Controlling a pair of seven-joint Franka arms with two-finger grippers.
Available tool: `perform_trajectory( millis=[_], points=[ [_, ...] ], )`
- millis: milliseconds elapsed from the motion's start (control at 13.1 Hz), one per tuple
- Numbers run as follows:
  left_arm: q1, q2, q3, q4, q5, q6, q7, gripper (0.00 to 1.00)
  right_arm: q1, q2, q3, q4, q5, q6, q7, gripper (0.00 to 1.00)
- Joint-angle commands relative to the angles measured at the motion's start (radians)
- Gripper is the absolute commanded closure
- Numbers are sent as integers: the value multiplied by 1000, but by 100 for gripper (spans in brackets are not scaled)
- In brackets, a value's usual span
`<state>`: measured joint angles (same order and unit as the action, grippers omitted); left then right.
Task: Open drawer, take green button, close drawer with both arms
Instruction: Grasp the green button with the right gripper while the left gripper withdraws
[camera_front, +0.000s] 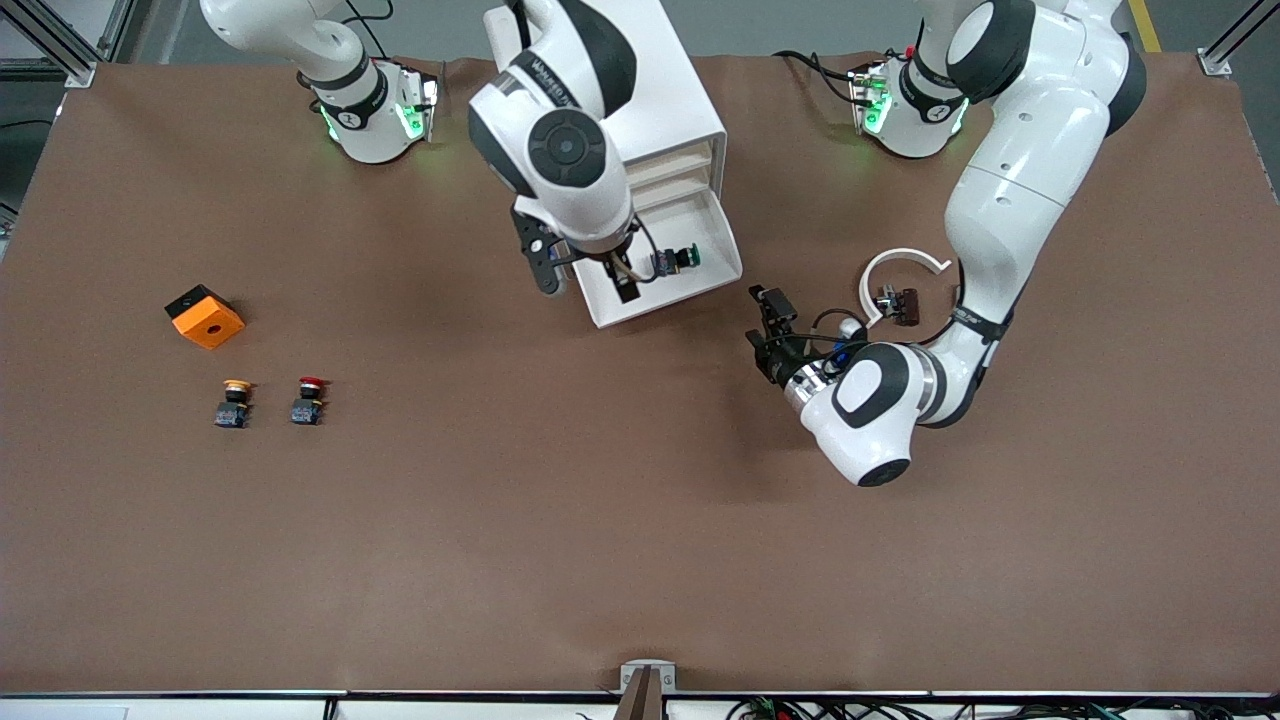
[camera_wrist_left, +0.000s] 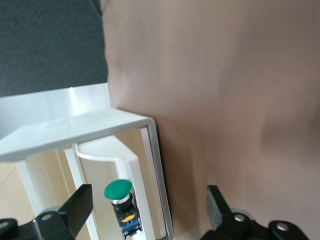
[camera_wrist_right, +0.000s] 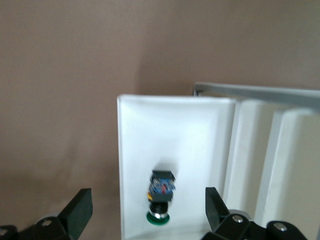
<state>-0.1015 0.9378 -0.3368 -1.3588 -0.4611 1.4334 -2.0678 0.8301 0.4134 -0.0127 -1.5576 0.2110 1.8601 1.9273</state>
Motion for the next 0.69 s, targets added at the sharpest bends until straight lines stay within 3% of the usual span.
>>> perform_trajectory(
  millis=[0, 609],
  points=[
    [6, -49, -8, -19, 76, -1, 96, 0, 76, 56, -12, 19, 1, 37, 24, 0],
    [78, -106, -43, -45, 277, 94, 533, 0, 107, 148, -12, 19, 5, 100, 65, 0]
  ],
)
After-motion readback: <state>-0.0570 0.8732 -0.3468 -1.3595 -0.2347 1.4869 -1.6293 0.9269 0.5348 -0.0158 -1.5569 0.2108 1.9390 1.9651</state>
